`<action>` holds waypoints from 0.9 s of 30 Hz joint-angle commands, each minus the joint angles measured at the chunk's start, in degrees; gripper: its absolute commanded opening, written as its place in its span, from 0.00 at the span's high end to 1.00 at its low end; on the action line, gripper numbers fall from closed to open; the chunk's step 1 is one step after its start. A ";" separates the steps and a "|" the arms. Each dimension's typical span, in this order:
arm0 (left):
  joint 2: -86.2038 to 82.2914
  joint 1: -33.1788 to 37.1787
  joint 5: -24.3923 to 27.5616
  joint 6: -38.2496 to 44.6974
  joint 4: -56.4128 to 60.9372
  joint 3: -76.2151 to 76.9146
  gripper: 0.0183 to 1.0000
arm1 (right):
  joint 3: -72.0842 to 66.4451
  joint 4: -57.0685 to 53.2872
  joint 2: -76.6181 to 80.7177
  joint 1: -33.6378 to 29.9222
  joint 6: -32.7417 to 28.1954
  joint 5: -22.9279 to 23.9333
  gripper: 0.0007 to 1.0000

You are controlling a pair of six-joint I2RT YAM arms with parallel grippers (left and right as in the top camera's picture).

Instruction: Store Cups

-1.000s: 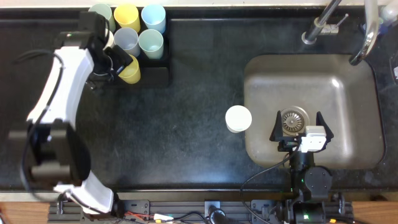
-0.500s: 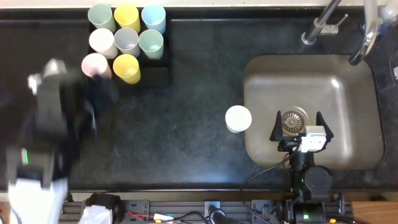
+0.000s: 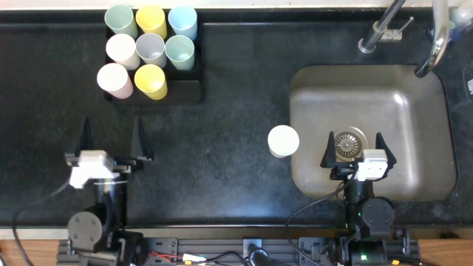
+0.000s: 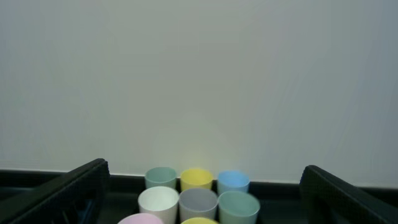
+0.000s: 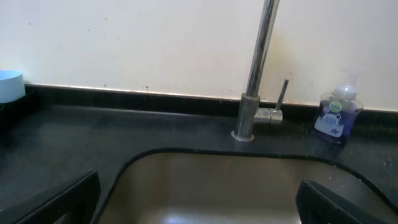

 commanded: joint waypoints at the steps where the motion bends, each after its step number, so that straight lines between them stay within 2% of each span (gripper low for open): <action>1: -5.05 -0.13 1.16 9.09 -2.56 -6.01 0.00 | -0.74 0.28 -0.52 -0.22 -0.20 -0.39 0.01; 7: -12.02 0.02 1.40 9.05 -18.14 -7.23 0.00 | -0.74 0.28 -0.52 -0.22 -0.20 -0.39 0.01; 13: -11.91 0.24 2.14 9.05 -26.62 -7.26 0.00 | -0.74 0.28 -0.52 -0.20 -0.20 -0.39 0.00; 27: -11.91 0.24 3.10 9.05 -26.53 -7.26 0.00 | -0.74 0.28 -0.52 -0.20 -0.17 -0.39 0.00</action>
